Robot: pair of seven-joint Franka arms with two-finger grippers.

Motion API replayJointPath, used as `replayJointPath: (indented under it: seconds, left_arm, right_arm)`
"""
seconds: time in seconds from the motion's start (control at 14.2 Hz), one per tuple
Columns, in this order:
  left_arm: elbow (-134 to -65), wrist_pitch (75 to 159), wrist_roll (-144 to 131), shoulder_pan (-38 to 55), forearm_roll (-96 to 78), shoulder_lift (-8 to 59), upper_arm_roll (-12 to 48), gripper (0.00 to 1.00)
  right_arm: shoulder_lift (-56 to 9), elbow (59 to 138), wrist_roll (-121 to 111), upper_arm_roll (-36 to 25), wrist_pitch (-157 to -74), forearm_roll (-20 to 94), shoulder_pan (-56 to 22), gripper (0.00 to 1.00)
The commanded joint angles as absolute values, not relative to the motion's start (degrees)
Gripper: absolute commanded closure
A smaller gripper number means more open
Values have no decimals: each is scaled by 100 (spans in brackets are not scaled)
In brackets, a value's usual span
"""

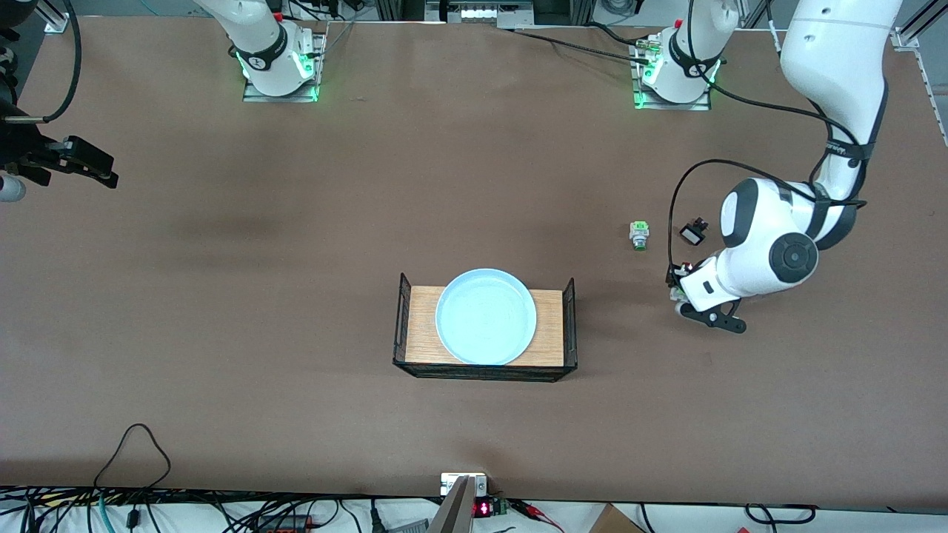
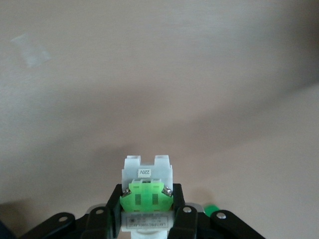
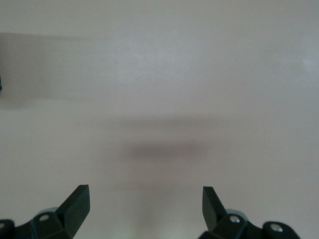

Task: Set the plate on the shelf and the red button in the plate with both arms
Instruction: 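Grasp the green-and-white switch with the left gripper, then carry the switch with the left gripper over the plate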

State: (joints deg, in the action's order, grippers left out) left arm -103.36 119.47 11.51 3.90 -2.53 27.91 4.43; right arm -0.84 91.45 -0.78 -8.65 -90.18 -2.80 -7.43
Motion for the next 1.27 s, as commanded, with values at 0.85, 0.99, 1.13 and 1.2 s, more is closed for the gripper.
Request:
replayJointPath:
  seconds: [0.85, 0.99, 1.13, 1.2]
  left_arm:
    - [-6805, 10204, 1320, 1378, -325, 3171, 1494, 88]
    - [-6383, 10396, 724, 1852, -308, 3462, 1442, 88]
    - [-6249, 10694, 370, 2108, -299, 3708, 1407, 88]
    - [-6249, 11079, 352, 2231, -299, 3839, 1354, 88]
  right_arm:
    - [-62, 9088, -167, -940, -8930, -255, -756, 0]
    - [-62, 9088, -167, -940, -8938, -255, -756, 0]
    - [-62, 9088, -167, -949, -8974, -255, -756, 0]
    - [-62, 9088, -167, -949, -8974, -255, -747, 0]
